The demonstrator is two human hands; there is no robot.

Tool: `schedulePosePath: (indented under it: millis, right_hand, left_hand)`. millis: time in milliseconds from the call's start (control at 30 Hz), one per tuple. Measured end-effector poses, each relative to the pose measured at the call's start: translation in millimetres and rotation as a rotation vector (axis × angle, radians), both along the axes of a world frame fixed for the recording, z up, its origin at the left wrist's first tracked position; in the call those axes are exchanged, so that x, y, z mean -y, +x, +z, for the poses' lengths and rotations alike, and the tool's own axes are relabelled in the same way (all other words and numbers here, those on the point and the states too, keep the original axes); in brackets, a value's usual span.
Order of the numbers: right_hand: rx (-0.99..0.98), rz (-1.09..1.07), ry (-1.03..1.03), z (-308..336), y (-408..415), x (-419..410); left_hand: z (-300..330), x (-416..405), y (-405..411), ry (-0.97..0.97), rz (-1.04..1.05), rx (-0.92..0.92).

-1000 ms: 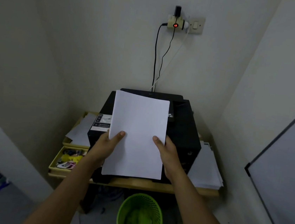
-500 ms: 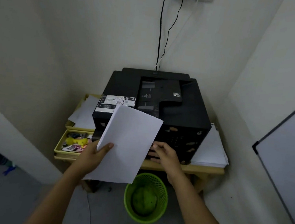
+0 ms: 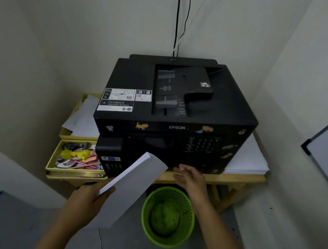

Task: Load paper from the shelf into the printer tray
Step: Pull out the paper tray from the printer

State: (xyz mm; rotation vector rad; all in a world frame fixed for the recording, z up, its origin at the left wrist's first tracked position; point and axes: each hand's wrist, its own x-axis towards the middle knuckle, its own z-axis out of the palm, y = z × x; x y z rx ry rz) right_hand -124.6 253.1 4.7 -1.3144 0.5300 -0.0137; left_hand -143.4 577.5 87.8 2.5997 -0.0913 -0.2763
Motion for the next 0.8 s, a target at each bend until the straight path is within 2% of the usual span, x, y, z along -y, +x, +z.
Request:
schedulePosePath:
  millis: [200, 233, 367, 467, 600, 700, 800]
  right_hand:
    - [0.032, -0.146, 0.058, -33.8, 20.1, -4.3]
    - [0.047, -0.176, -0.011, -38.4, 21.7, -5.8]
    - [0.168, -0.196, -0.527, -53.0, 23.7, -5.5]
    - [0.211, -0.208, -0.602, -58.3, 25.7, -4.1]
    - [0.077, -0.323, -0.229, -68.5, 31.3, -9.1]
    - [0.069, -0.396, 0.136, -69.9, 39.6, -14.2]
    - [0.061, -0.472, 0.383, -65.3, 47.3, -19.3]
  left_hand:
    - [-33.1, -13.3, 4.7, 0.018, -0.126, 0.044]
    - [-38.1, -15.1, 7.5, 0.032, -0.144, 0.052]
    - [-51.3, -17.6, 19.8, 0.094, -0.204, 0.073]
    - [-56.5, -14.6, 25.6, 0.078, -0.212, 0.094]
    - [-61.3, -6.9, 27.0, 0.034, -0.2, 0.126]
    - [-62.7, -2.6, 25.6, 0.003, -0.197, 0.1]
    - [-64.5, -1.9, 24.7, 0.006, -0.184, 0.061]
